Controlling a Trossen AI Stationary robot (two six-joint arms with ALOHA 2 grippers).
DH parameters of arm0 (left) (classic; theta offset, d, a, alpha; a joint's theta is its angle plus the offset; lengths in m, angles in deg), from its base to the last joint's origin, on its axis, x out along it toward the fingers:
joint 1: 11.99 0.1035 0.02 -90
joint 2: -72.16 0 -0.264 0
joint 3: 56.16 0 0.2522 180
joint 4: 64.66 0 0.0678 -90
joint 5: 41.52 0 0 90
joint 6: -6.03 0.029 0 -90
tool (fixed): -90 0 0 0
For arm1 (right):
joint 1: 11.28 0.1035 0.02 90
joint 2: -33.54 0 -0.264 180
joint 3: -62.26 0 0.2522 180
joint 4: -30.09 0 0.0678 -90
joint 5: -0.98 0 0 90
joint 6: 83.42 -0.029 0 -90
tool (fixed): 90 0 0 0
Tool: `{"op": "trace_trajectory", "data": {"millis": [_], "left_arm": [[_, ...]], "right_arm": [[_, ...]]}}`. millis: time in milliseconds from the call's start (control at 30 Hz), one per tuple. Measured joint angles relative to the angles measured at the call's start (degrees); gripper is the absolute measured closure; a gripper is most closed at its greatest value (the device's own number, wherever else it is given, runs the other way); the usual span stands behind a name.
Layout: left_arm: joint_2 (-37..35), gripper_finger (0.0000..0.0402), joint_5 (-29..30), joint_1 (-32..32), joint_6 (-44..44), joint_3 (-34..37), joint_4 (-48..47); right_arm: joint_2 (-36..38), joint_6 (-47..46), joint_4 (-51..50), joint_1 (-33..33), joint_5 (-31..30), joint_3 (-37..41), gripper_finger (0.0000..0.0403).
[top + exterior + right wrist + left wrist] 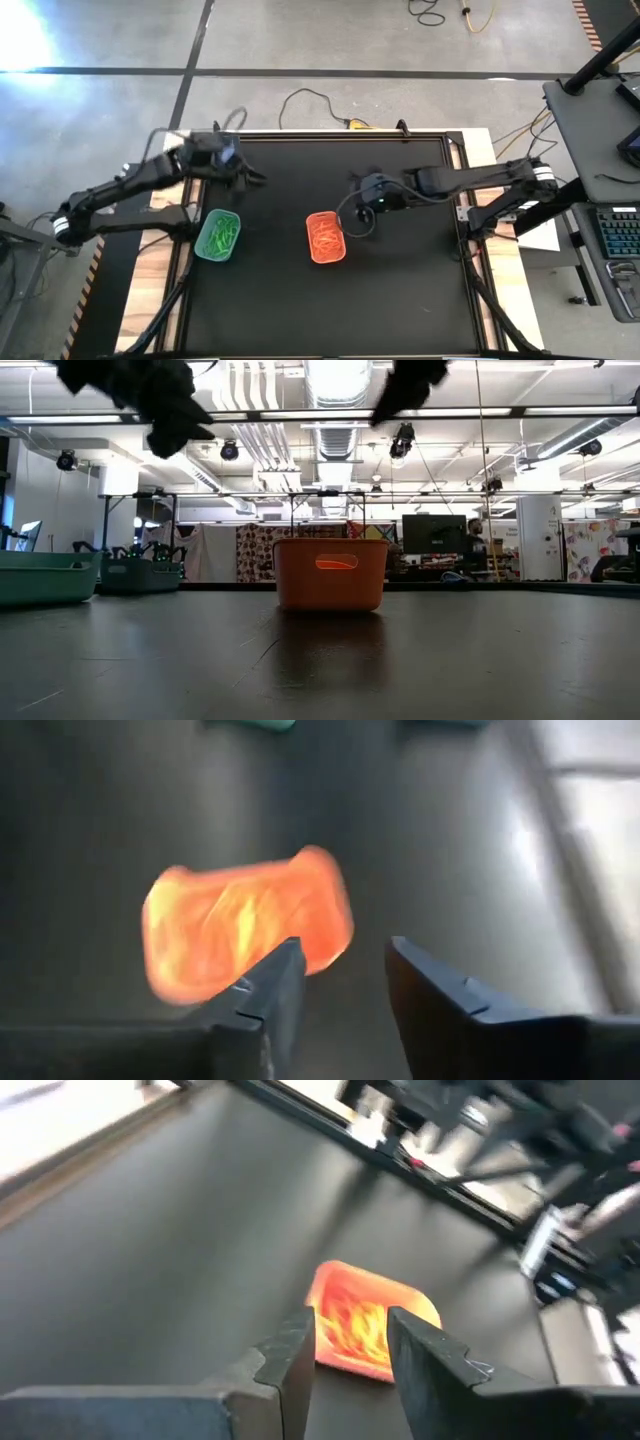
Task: Sort rubber bands into baskets
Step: Return to Home Position
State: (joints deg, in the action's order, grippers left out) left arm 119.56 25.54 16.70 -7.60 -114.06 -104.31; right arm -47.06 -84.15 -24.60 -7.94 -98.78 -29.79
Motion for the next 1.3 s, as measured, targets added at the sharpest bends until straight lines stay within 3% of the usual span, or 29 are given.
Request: {"op": "trace_trajectory", "data": {"millis": [133,300,500,767,900,1000,1067,1167,1300], "left_arm": [[-2.9,0.0298,0.1,-4.3,-2.4,10.3,9.6],[-2.8,0.0306,0.5,-5.4,-3.1,18.6,19.4],[0.7,0.0306,4.7,-5.4,-3.5,21.8,26.9],[5.2,0.0306,23.2,-4.4,-5.1,17.2,33.3],[6.0,0.0306,28.9,-4.0,-3.4,11.5,33.3],[5.8,0.0306,26.8,-3.5,1.4,7.2,31.4],[5.1,0.0306,25.6,-3.5,3.2,5.8,26.4],[3.2,0.0306,25.6,-5.0,3.8,5.6,21.7],[-2.5,0.0306,26.6,-9.1,6.0,9.7,21.0]], "right_arm": [[2.5,-5.0,3.5,-4.4,10.2,10.4,0.0301],[5.9,-13.9,16.6,-8.7,6.5,23.6,0.0330],[5.1,-14.1,17.8,-11.6,3.5,30.2,0.0344],[3.6,-18.8,19.5,-12.8,3.3,30.2,0.0338],[4.0,-14.4,24.4,-13.5,3.7,28.4,0.0334],[5.9,-4.8,28.0,-13.4,4.9,28.0,0.0332],[8.4,1.8,30.3,-13.4,9.2,29.2,0.0330],[14.7,8.6,30.5,-14.0,14.7,33.5,0.0330],[27.7,9.3,32.7,-14.1,15.3,42.6,0.0336]]}}
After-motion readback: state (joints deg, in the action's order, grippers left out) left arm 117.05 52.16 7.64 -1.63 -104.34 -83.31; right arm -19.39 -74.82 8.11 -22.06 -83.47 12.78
